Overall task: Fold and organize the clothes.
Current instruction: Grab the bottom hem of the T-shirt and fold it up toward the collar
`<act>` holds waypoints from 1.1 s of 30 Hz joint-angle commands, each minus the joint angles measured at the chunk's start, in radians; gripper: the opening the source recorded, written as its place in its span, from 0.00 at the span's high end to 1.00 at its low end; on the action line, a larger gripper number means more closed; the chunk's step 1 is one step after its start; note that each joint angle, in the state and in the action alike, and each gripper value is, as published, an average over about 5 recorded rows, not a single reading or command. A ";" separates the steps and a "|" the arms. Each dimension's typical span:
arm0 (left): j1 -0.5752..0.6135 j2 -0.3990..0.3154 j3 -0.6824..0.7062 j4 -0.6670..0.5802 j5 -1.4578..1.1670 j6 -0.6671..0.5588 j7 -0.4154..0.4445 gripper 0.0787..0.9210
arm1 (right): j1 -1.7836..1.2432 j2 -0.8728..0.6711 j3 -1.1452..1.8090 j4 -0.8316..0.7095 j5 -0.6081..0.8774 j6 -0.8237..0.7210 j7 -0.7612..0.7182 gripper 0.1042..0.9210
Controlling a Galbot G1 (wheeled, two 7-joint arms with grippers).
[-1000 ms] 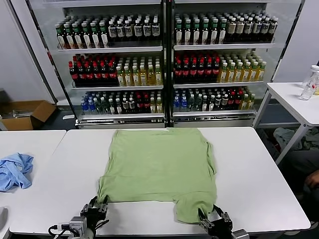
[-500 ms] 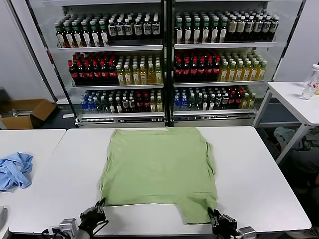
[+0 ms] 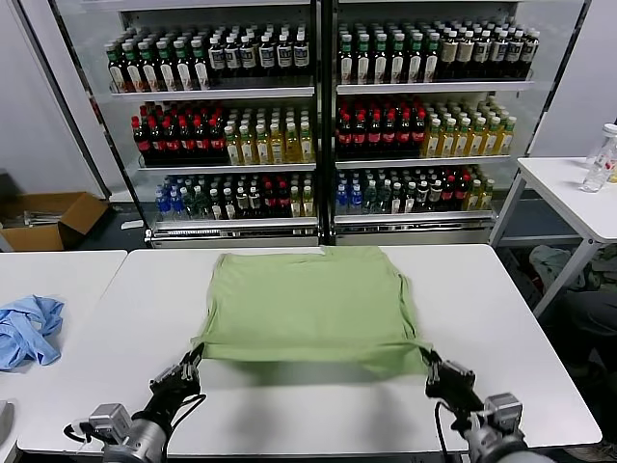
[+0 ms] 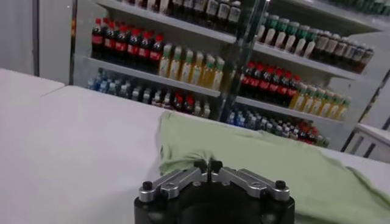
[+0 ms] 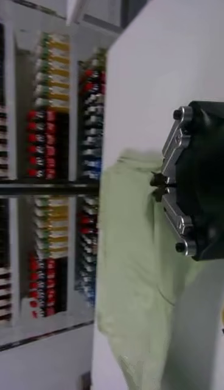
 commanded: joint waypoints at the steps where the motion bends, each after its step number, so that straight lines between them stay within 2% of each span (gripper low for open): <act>1: -0.252 0.105 0.065 0.236 -0.046 -0.034 0.001 0.99 | 0.224 -0.006 -0.113 -0.154 -0.042 0.020 -0.002 1.00; 9: -0.377 0.096 0.138 0.405 0.019 -0.051 -0.005 0.99 | 0.327 0.032 -0.204 -0.285 -0.157 0.026 -0.019 1.00; 12: -0.407 0.077 0.155 0.444 0.078 -0.066 -0.015 0.99 | 0.342 0.048 -0.228 -0.305 -0.220 0.013 -0.025 1.00; 15: -0.419 0.062 0.164 0.457 0.109 -0.070 -0.017 0.99 | 0.353 0.065 -0.249 -0.314 -0.251 -0.018 -0.024 0.96; 20: -0.379 0.051 0.150 0.394 0.122 -0.072 -0.020 0.99 | 0.351 0.071 -0.252 -0.306 -0.250 -0.024 -0.021 0.78; 23: -0.340 0.051 0.137 0.348 0.126 -0.074 -0.027 0.94 | 0.331 0.070 -0.232 -0.293 -0.262 -0.033 -0.028 0.68; 27: -0.318 0.056 0.128 0.363 0.145 -0.078 -0.032 0.81 | 0.302 0.094 -0.184 -0.297 -0.251 -0.108 -0.025 0.54; 33: -0.347 0.059 0.130 0.430 0.156 -0.046 -0.050 0.60 | 0.293 0.119 -0.166 -0.324 -0.228 -0.166 -0.007 0.33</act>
